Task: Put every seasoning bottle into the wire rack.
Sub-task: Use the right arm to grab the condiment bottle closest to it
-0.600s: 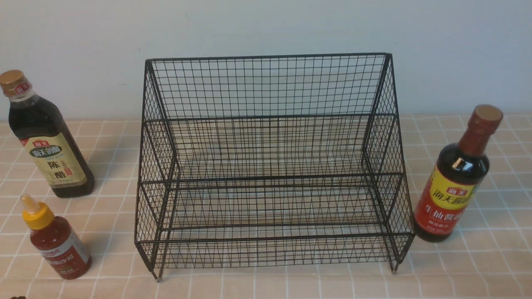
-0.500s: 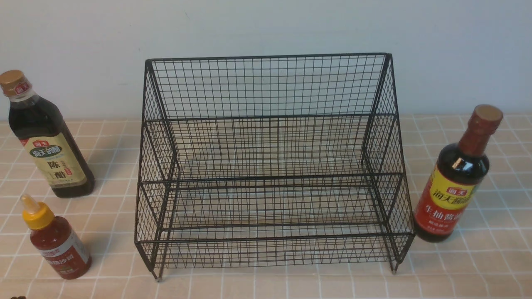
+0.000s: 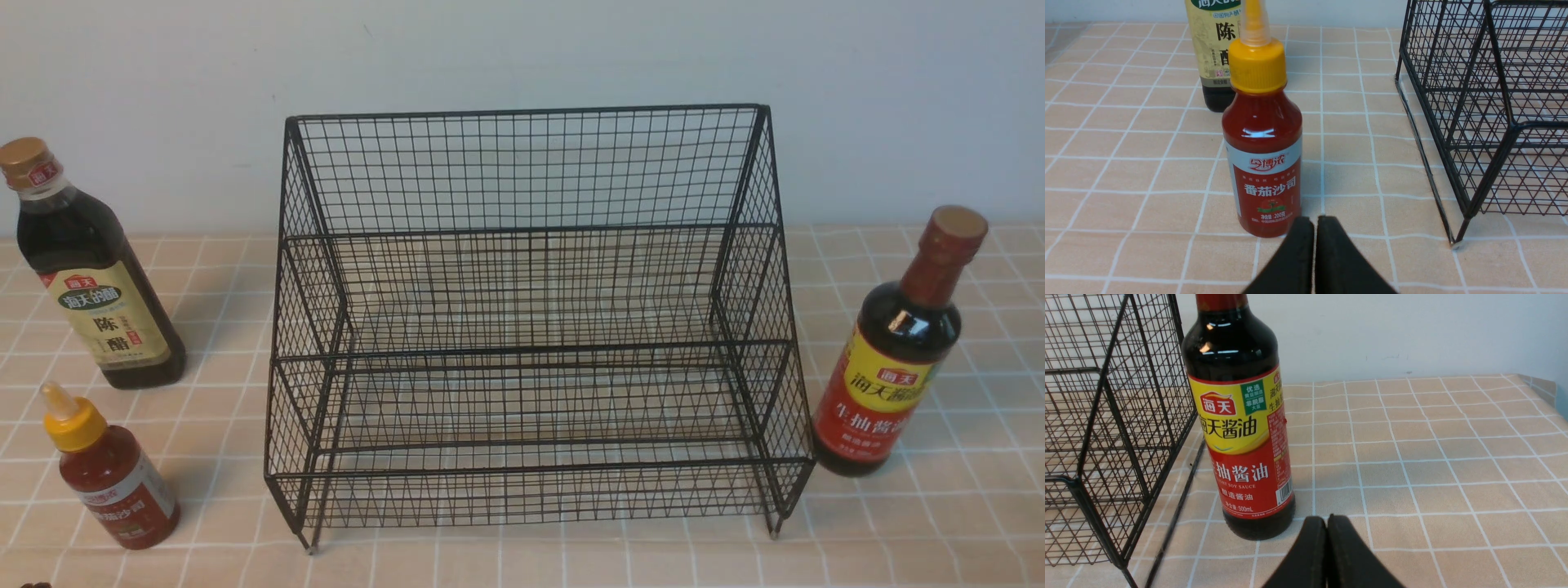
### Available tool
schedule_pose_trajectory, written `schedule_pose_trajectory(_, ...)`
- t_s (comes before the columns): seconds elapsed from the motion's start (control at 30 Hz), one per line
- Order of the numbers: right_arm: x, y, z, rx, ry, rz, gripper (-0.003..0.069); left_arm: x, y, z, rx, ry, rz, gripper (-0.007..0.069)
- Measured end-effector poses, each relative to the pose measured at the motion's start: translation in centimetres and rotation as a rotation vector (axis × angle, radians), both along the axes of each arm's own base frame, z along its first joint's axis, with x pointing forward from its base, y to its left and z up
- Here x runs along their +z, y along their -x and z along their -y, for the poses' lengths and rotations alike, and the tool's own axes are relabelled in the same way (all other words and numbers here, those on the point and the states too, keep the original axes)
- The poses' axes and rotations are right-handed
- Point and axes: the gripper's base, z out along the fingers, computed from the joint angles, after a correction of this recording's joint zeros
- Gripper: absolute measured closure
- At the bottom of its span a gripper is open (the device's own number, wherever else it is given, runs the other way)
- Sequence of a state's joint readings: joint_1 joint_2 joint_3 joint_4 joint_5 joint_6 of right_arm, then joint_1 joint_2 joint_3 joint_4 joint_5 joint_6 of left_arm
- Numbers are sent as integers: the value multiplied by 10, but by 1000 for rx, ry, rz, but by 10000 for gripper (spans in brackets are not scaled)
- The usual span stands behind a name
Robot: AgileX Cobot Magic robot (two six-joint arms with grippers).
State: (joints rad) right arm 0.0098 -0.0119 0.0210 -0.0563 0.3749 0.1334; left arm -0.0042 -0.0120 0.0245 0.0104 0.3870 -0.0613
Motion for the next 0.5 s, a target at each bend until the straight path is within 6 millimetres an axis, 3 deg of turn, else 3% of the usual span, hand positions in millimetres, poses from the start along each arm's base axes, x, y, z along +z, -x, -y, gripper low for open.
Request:
schedule_pose_trajectory(0.27,3,-1,-1,5,-53,55,673,0,0,0,0,0,0,631)
schedule_pose_trajectory(0.5,35,0,0,-1,-346,405,673,0,0,0,0,0,0,631)
